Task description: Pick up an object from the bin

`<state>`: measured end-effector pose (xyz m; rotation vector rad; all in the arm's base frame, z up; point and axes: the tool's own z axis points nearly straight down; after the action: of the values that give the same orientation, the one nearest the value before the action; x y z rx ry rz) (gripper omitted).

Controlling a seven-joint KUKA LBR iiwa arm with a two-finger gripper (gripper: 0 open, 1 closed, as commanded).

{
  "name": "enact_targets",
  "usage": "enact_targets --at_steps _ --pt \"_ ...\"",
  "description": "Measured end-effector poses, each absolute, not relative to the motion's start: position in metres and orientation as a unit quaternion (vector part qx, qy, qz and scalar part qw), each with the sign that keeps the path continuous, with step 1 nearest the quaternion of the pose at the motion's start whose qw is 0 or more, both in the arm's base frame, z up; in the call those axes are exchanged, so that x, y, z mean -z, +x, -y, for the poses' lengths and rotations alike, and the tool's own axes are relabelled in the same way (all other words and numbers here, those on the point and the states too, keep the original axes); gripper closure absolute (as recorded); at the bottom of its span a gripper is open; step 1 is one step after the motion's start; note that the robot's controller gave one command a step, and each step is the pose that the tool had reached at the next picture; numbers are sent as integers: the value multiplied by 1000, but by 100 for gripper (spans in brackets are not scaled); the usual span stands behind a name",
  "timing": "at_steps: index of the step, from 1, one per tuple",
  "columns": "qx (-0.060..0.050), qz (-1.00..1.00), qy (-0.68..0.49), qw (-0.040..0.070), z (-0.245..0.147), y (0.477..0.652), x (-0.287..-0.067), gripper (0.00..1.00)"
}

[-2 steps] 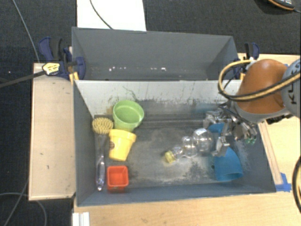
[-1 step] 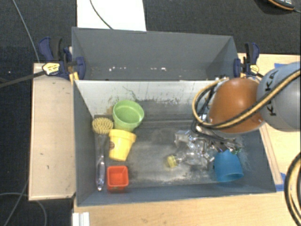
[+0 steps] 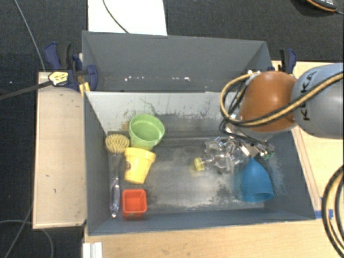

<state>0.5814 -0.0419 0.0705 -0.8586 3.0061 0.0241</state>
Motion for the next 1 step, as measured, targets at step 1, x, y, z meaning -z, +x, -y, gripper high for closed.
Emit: enact_targets --at_steps 1 --pt "-8 -962 -274 8 42 581 -71 100"
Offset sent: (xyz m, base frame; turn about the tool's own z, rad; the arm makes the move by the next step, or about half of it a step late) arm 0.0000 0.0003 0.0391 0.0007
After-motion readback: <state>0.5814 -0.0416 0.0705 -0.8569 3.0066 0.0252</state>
